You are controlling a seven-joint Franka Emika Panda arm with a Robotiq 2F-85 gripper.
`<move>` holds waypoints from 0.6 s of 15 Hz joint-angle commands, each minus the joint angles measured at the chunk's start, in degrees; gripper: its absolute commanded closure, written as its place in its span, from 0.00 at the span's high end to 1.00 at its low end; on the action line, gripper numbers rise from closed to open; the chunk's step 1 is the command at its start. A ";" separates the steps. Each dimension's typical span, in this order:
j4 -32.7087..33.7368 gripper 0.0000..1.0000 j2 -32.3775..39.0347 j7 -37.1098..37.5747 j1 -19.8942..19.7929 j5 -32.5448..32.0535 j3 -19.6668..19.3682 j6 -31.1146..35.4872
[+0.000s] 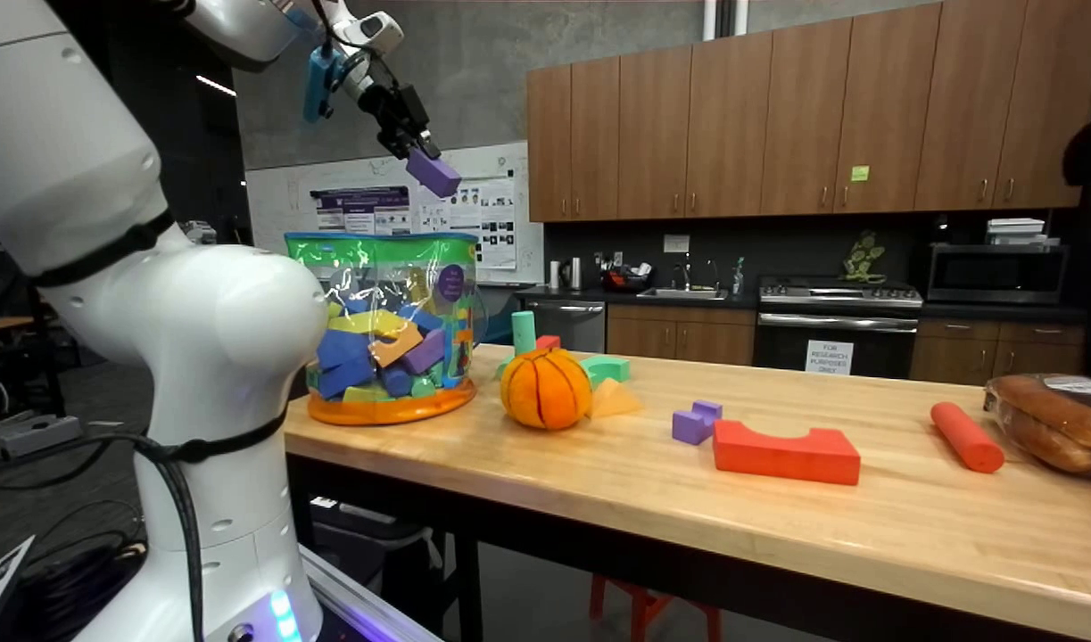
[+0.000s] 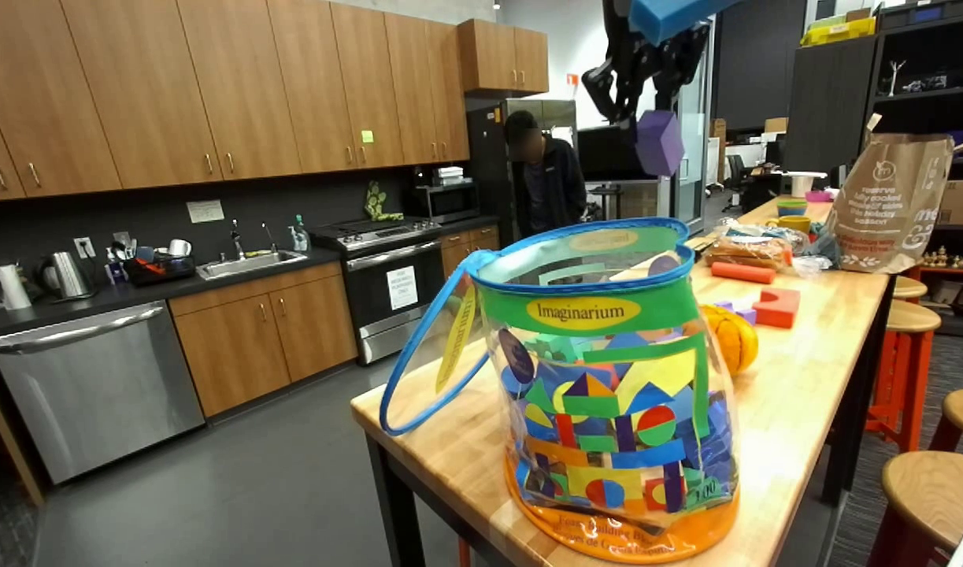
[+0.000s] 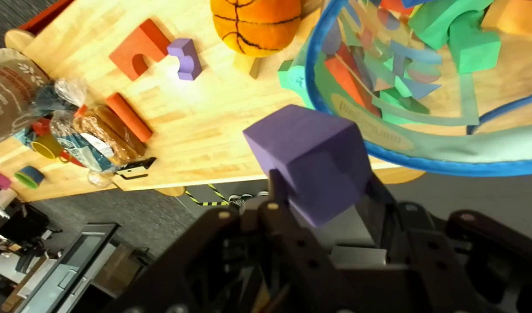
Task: Remove one purple block from the toy bag
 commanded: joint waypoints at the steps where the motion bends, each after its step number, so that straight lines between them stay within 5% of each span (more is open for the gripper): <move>1: -3.66 0.19 -4.22 0.64 -2.66 0.43 -2.26 0.98; 9: -13.24 0.19 -9.17 -1.53 -8.12 1.52 -11.03 7.04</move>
